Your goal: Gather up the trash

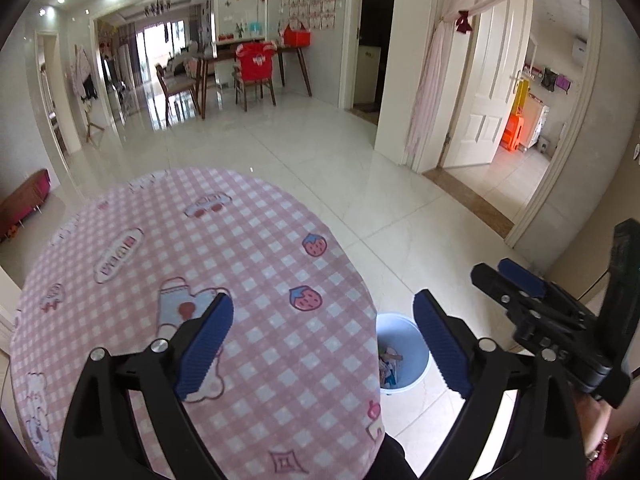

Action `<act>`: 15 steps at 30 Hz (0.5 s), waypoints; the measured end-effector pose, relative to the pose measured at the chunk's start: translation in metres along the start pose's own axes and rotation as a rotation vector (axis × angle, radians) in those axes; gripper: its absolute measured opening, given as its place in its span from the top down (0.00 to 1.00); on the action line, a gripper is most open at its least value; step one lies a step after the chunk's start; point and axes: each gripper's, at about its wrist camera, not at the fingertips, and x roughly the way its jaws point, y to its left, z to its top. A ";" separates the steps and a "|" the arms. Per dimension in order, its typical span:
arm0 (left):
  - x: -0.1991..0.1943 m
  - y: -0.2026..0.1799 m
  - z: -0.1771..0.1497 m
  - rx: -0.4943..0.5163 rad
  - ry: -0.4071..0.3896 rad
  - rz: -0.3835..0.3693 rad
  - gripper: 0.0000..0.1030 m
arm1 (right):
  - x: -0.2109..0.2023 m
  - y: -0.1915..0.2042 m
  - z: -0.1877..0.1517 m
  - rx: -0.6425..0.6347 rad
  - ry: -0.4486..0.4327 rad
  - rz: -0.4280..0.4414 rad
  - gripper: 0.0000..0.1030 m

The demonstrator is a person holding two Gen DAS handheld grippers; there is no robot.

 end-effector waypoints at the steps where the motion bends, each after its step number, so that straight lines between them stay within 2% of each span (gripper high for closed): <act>1: -0.008 -0.001 0.000 0.002 -0.013 0.010 0.12 | -0.013 0.007 0.002 -0.013 -0.015 0.005 0.33; 9: -0.090 -0.010 -0.017 0.021 -0.149 0.058 0.09 | -0.102 0.061 0.005 -0.127 -0.142 0.016 0.22; 15: -0.151 -0.015 -0.033 0.036 -0.269 0.116 0.07 | -0.165 0.095 -0.002 -0.204 -0.248 0.006 0.19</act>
